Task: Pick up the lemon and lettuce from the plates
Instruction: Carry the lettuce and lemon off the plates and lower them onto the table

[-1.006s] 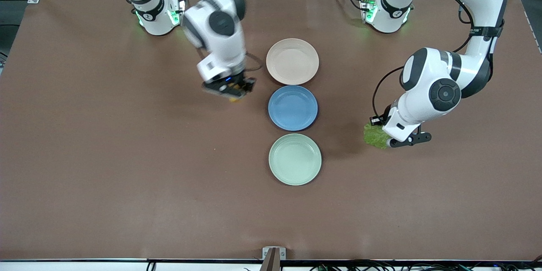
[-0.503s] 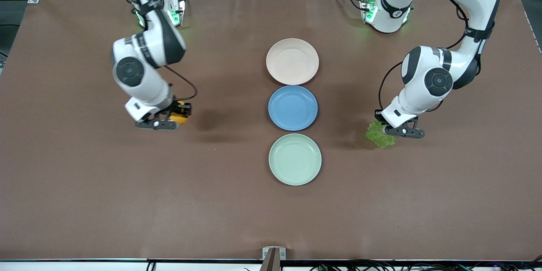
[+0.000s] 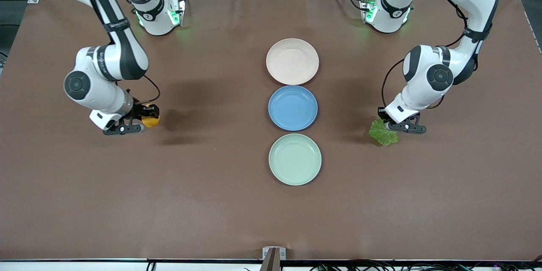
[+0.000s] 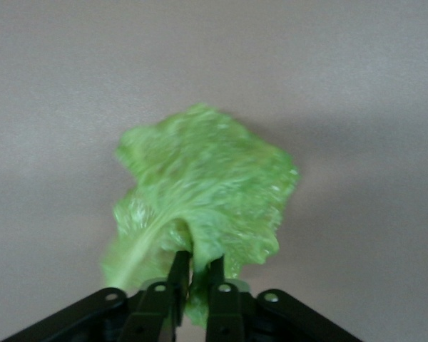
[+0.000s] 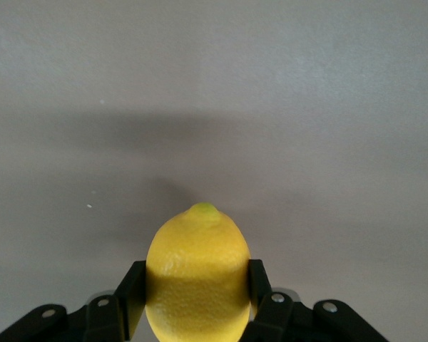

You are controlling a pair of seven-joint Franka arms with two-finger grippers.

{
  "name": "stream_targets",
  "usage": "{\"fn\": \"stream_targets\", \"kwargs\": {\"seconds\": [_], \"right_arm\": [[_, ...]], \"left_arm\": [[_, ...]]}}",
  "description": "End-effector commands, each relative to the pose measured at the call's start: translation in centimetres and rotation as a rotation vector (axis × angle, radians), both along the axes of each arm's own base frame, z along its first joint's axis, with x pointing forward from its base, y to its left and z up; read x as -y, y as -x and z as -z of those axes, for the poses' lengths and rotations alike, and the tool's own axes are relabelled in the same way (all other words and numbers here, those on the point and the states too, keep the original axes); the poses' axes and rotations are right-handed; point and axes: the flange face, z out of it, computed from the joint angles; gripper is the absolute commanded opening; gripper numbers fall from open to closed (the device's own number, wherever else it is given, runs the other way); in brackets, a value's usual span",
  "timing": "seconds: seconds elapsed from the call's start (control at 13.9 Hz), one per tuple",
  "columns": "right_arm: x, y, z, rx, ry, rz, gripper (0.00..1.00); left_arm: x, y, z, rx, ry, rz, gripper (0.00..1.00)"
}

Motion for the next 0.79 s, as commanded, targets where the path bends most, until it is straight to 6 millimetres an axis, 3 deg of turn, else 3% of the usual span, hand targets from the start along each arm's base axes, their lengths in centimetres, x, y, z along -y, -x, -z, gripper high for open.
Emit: {"fn": "stream_targets", "kwargs": {"seconds": [0.0, 0.29, 0.57, 0.72], "right_arm": [[0.6, 1.4, 0.6, 0.039, -0.022, -0.022, 0.01], [0.7, 1.5, 2.8, 0.066, -0.015, -0.024, 0.01], [0.7, 1.4, 4.5, 0.063, -0.011, -0.023, 0.01], [0.7, 1.6, 5.7, 0.052, -0.009, -0.023, 0.02]], "left_arm": [[-0.4, -0.6, -1.4, 0.027, -0.009, -0.002, 1.0], [-1.6, -3.3, -6.5, -0.091, -0.039, -0.032, 1.0], [-1.4, -4.4, -15.2, -0.167, -0.067, -0.039, 1.0], [-1.7, -3.9, -19.6, -0.147, -0.068, -0.05, 1.0]]}}
